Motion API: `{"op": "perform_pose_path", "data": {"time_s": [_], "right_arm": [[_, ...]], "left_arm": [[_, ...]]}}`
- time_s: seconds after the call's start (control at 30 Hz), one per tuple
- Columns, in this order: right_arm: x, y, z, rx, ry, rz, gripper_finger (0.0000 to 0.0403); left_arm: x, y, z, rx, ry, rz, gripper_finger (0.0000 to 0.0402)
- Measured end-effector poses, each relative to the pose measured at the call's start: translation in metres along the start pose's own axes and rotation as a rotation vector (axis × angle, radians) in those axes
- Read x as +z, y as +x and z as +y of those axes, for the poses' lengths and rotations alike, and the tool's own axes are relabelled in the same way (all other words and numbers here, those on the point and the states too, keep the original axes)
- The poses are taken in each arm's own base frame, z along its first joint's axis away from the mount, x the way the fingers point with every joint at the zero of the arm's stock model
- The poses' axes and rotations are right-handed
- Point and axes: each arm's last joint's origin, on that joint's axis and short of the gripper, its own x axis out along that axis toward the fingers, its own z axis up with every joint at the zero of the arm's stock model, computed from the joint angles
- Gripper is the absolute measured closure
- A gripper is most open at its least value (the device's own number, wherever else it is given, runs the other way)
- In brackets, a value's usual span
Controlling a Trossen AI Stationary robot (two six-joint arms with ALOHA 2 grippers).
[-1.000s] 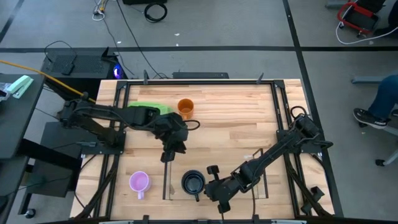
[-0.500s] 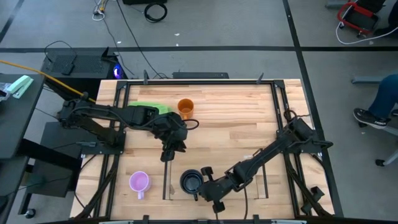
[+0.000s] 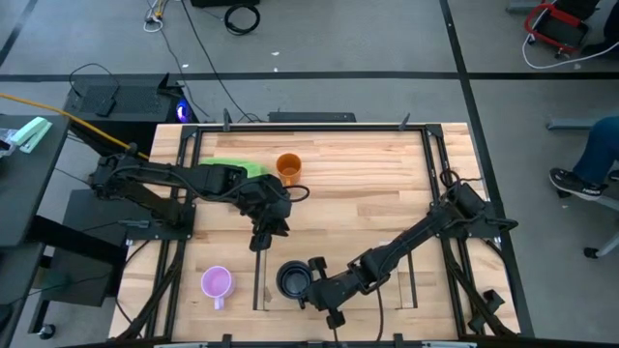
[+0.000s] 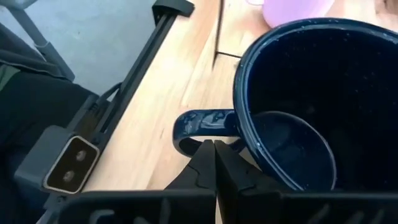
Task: Stack small to large cups/mugs on shelf
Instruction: Put the dark blue mug on the shelf
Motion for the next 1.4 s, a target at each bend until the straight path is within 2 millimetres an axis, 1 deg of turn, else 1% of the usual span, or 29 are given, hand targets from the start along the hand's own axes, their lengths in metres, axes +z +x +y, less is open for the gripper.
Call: {"op": "perform_pose_path", "data": {"time_s": [0.23,0.47,0.57,0.7,0.77,0.8,0.87,0.97,1.03,1.13,1.27,1.4], "right_arm": [[0.004,0.002,-0.013,-0.023,0.015,-0.025,0.0402],[0.002,0.0,-0.009,-0.008,0.004,0.003,0.0393],[0.007,-0.01,-0.005,0.007,0.0,-0.009,0.0388],[0.021,-0.036,0.002,0.025,-0.032,-0.07,0.0388],[0.028,-0.047,0.0,0.0,-0.071,-0.106,0.0392],[0.031,-0.052,-0.003,-0.019,-0.088,-0.121,0.0394],[0.035,-0.053,-0.014,-0.045,-0.098,-0.13,0.0398],[0.037,-0.049,-0.039,-0.052,-0.085,-0.113,0.0398],[0.037,-0.044,-0.056,-0.037,-0.06,-0.111,0.0397],[0.037,-0.042,-0.075,-0.035,-0.037,-0.097,0.0398],[0.037,-0.041,-0.09,-0.023,-0.015,-0.093,0.04],[0.037,-0.041,-0.093,-0.026,-0.007,-0.088,0.0388]], "left_arm": [[0.0,0.0,0.0,0.001,0.0,0.0,0.0323],[-0.004,0.0,0.001,0.008,-0.01,0.039,0.032],[-0.005,0.0,0.001,0.014,-0.025,0.05,0.0324],[-0.007,0.0,0.001,0.023,-0.044,0.073,0.0328],[-0.009,0.0,0.001,0.029,-0.063,0.087,0.0328],[-0.01,0.0,0.002,0.033,-0.081,0.104,0.0328],[-0.014,-0.001,0.002,0.041,-0.117,0.135,0.0326],[-0.018,-0.001,0.002,0.055,-0.169,0.178,0.0324],[-0.019,-0.001,0.0,0.054,-0.173,0.186,0.0325],[-0.02,0.0,-0.004,0.046,-0.162,0.189,0.0328],[-0.02,0.001,-0.009,0.052,-0.137,0.189,0.033],[-0.021,0.002,-0.011,0.082,-0.122,0.185,0.0327]]}}
